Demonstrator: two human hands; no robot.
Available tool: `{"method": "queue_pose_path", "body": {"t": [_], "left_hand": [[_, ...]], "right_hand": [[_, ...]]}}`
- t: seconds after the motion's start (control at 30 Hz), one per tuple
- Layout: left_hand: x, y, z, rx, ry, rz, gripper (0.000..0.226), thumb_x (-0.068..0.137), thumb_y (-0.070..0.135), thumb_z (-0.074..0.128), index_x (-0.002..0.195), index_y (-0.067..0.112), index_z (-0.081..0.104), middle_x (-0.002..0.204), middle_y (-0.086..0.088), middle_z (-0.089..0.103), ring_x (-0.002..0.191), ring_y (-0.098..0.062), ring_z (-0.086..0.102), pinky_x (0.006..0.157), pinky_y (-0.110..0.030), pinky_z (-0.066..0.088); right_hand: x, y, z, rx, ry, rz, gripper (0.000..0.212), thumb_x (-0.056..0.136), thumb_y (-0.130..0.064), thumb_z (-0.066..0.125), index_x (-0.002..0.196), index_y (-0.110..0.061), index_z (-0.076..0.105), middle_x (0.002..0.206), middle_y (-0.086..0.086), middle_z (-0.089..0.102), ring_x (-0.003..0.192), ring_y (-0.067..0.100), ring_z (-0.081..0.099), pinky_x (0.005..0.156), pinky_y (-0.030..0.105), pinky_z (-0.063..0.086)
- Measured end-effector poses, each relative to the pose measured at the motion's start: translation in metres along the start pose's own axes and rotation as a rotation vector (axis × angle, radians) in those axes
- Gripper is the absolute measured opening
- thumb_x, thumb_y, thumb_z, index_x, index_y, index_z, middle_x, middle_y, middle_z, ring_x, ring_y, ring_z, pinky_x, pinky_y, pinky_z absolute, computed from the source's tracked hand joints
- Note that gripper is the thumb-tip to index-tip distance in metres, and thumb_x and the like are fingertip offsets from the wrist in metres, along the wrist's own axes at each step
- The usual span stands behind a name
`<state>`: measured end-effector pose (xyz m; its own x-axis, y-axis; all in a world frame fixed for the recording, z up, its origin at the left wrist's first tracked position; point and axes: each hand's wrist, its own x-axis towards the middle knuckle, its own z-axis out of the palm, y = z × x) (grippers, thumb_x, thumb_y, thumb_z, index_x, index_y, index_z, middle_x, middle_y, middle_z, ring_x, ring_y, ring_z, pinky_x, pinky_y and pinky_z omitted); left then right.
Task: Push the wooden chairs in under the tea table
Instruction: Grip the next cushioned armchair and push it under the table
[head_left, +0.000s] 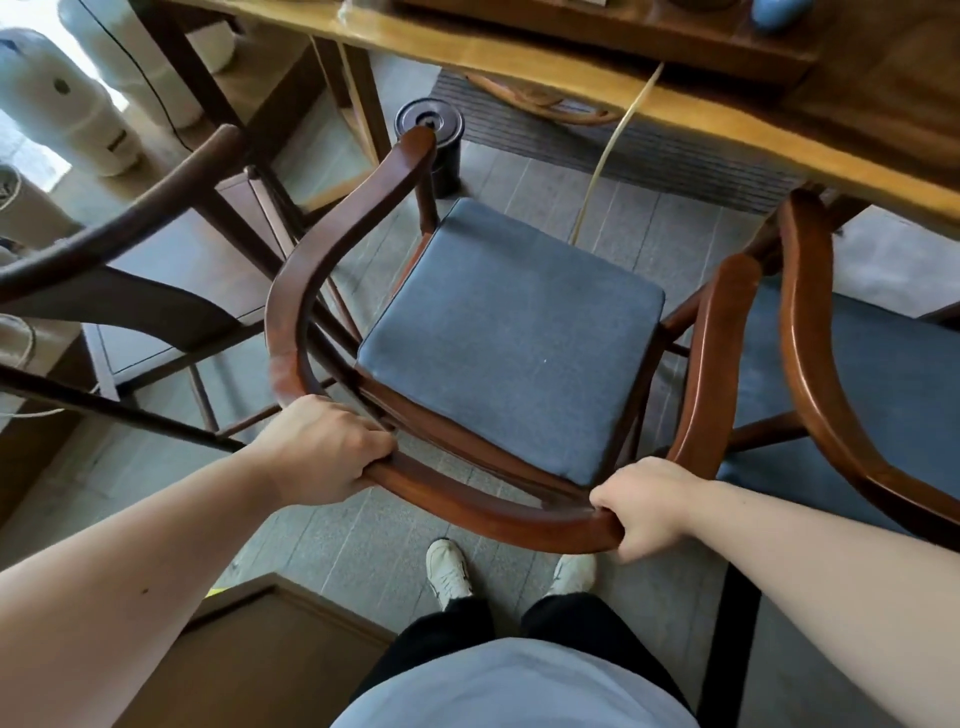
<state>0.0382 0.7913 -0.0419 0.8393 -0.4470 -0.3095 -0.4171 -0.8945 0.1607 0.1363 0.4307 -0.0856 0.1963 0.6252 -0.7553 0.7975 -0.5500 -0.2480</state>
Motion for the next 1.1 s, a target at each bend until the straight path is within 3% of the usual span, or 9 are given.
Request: {"method": "queue_pose_path", "body": {"t": [0.1,0.2,0.3,0.47,0.6,0.73,0.87,0.97,1.1], "left_hand": [[0.013,0.015,-0.002,0.001,0.032,-0.021,0.037,0.077,0.059,0.038,0.082,0.029,0.060,0.066,0.008,0.063,0.065,-0.020,0.063,0.059,-0.036,0.053],[0.037,0.038,-0.005,0.088,0.107,0.006,0.025,0.069,0.051,0.067,0.071,0.027,0.059,0.054,0.009,0.057,0.050,-0.020,0.059,0.045,-0.025,0.042],[0.055,0.054,-0.005,0.108,0.132,-0.017,0.026,0.065,0.048,0.072,0.070,0.027,0.058,0.056,0.009,0.058,0.052,-0.020,0.060,0.046,-0.025,0.032],[0.060,0.062,-0.011,0.014,0.091,-0.074,0.029,0.075,0.049,0.062,0.091,0.025,0.058,0.077,0.008,0.064,0.072,-0.022,0.063,0.055,-0.033,0.049],[0.058,0.059,-0.012,-0.022,0.169,0.009,0.060,0.072,0.050,0.069,0.123,0.023,0.051,0.096,0.006,0.069,0.085,-0.020,0.066,0.061,-0.035,0.054],[0.048,0.049,-0.005,-0.032,0.253,0.122,0.064,0.071,0.053,0.071,0.122,0.019,0.053,0.102,0.002,0.071,0.091,-0.023,0.066,0.067,-0.038,0.057],[0.052,0.028,0.000,-0.039,0.277,0.169,0.047,0.076,0.064,0.051,0.098,0.023,0.058,0.081,0.005,0.069,0.072,-0.025,0.067,0.051,-0.036,0.054],[0.056,0.022,0.000,-0.036,0.302,0.256,0.037,0.078,0.059,0.056,0.081,0.023,0.052,0.066,0.007,0.063,0.059,-0.023,0.063,0.040,-0.032,0.048],[0.059,0.015,-0.001,-0.036,0.293,0.308,0.034,0.078,0.056,0.060,0.078,0.022,0.053,0.065,0.007,0.062,0.056,-0.021,0.062,0.040,-0.029,0.045]], "right_hand": [[-0.011,0.023,-0.002,-0.027,-0.014,0.023,0.032,0.061,-0.050,0.060,0.077,-0.023,0.053,0.077,-0.005,0.061,0.080,0.022,0.062,0.071,0.034,0.049],[-0.021,0.056,-0.001,-0.047,-0.009,0.062,0.030,0.061,-0.048,0.062,0.076,-0.025,0.052,0.076,-0.006,0.061,0.082,0.022,0.063,0.079,0.035,0.049],[-0.027,0.082,0.000,-0.060,-0.005,0.087,0.026,0.061,-0.044,0.062,0.077,-0.027,0.051,0.082,-0.005,0.065,0.085,0.021,0.063,0.084,0.036,0.047],[-0.040,0.077,0.004,-0.035,0.161,0.101,0.029,0.067,-0.042,0.062,0.092,-0.030,0.051,0.097,-0.004,0.066,0.096,0.021,0.061,0.086,0.035,0.042],[-0.052,0.040,0.016,0.270,0.377,0.107,0.057,0.070,-0.051,0.066,0.122,-0.032,0.052,0.117,-0.008,0.061,0.110,0.015,0.055,0.100,0.037,0.038],[-0.049,-0.004,0.026,0.493,0.567,0.198,0.064,0.067,-0.063,0.059,0.123,-0.032,0.052,0.123,-0.012,0.056,0.118,0.013,0.047,0.112,0.048,0.024],[-0.035,-0.030,0.033,0.565,0.878,0.305,0.050,0.062,-0.060,0.062,0.101,-0.029,0.065,0.102,-0.011,0.065,0.100,0.016,0.058,0.102,0.044,0.036],[-0.023,-0.031,0.037,0.557,1.029,0.344,0.041,0.059,-0.056,0.067,0.086,-0.026,0.070,0.085,-0.010,0.069,0.083,0.019,0.062,0.084,0.048,0.048],[-0.018,-0.039,0.036,0.593,1.130,0.396,0.036,0.057,-0.050,0.063,0.081,-0.024,0.073,0.080,-0.009,0.070,0.077,0.023,0.063,0.077,0.049,0.049]]}}
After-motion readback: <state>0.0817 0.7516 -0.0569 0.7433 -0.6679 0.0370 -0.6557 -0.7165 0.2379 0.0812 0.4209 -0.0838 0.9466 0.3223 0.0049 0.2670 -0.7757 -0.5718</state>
